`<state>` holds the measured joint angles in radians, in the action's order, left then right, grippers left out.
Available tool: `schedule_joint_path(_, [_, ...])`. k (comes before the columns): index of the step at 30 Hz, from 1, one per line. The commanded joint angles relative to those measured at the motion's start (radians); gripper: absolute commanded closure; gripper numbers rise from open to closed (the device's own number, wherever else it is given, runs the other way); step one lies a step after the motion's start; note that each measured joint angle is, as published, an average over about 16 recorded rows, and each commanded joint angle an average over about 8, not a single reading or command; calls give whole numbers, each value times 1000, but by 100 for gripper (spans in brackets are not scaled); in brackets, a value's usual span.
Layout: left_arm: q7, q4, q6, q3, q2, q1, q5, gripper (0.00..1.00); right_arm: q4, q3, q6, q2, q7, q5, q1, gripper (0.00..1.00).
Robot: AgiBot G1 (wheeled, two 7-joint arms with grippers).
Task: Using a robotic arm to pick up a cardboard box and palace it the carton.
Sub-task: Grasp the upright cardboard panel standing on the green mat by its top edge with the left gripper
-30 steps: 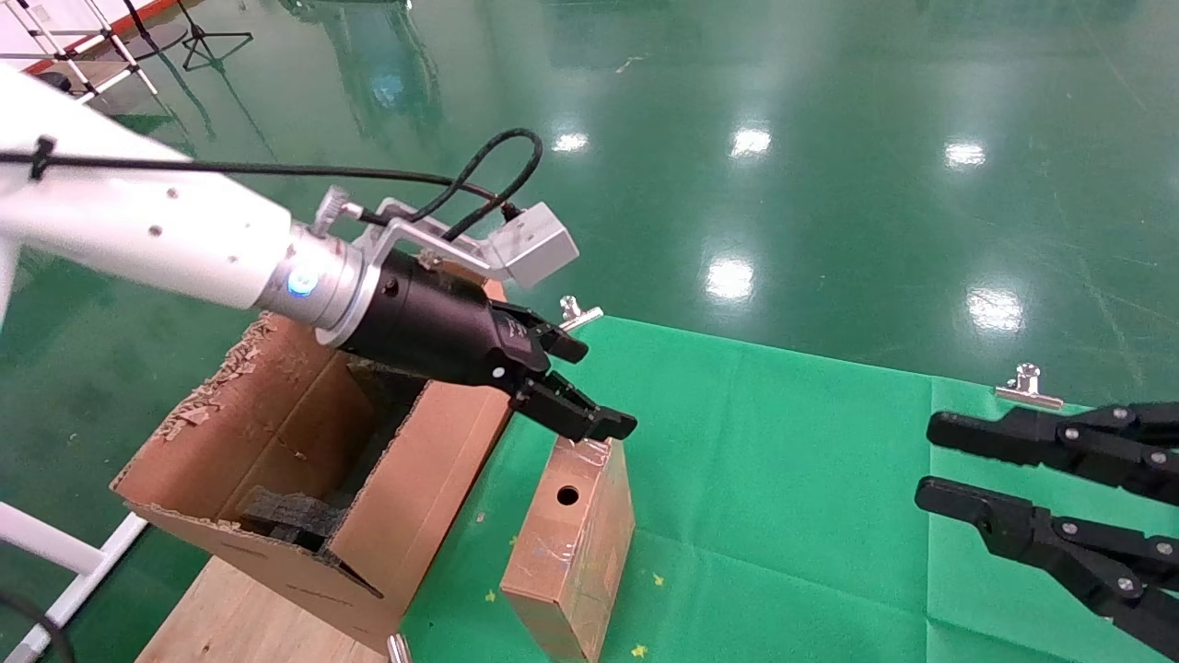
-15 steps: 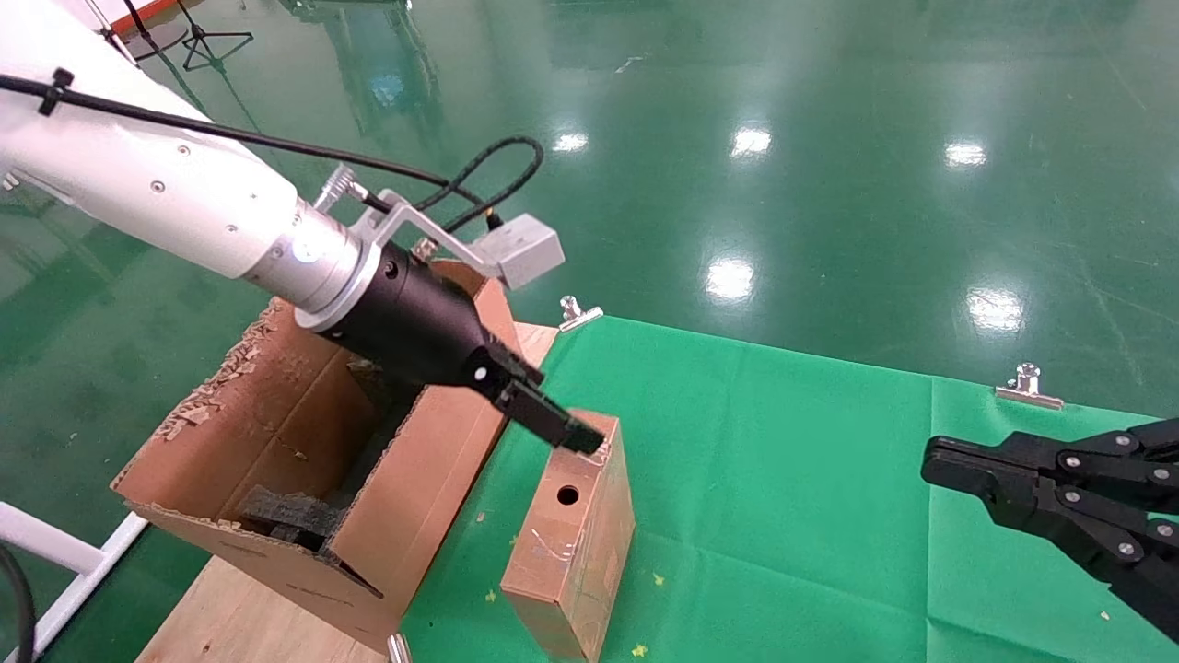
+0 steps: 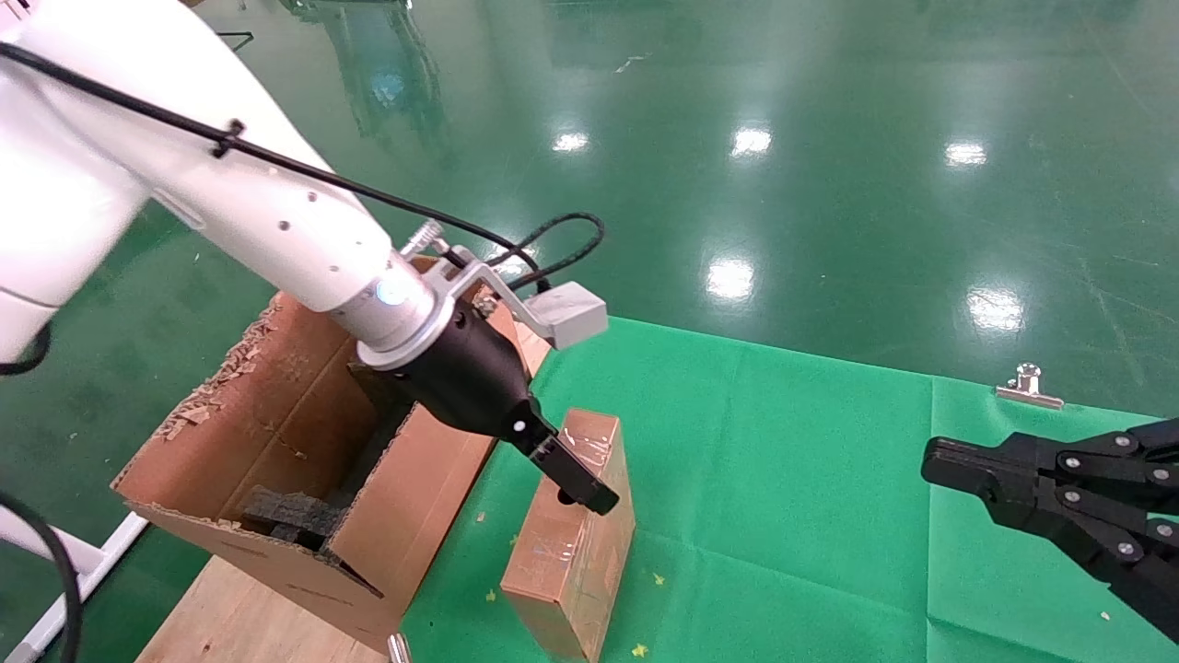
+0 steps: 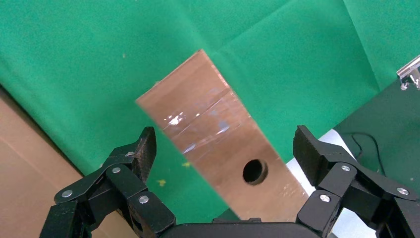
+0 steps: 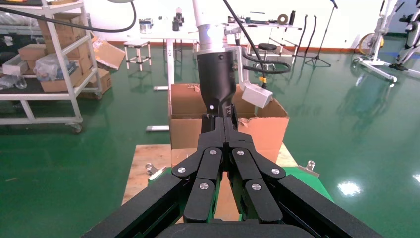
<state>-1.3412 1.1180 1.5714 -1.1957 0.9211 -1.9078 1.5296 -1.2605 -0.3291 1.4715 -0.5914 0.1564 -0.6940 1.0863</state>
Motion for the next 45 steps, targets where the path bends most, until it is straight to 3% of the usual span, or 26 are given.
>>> schedule_joint_path(1, [-3,-7,1,-13,17,-1,1,0,0,0,0,0,0,0,0,100])
schedule_joint_path(16, [-30,81,3,-158,25,-57,-33,0,0,0,0,0,0,0,0,99])
schedule_joint_path(17, [-30,88,2,-166,25,-63,-29,0,0,0,0,0,0,0,0,94])
schedule_joint_path(20, [-30,103,2,-185,30,-77,-15,0,0,0,0,0,0,0,0,57])
schedule_joint_path(21, [-31,105,2,-189,31,-80,-13,5,0,0,0,0,0,0,0,44])
schedule_joint_path(24, [-32,110,2,-198,33,-85,-9,41,0,0,0,0,0,0,0,8])
schedule_joint_path(25, [-32,110,2,-198,33,-85,-8,53,0,0,0,0,0,0,0,0])
schedule_joint_path(28, [-31,108,2,-194,33,-84,-9,91,0,0,0,0,0,0,0,0])
schedule_joint_path(29, [-31,107,2,-193,32,-83,-9,99,0,0,0,0,0,0,0,0])
schedule_joint_path(45, [-31,100,2,-180,30,-76,-15,100,0,0,0,0,0,0,0,0])
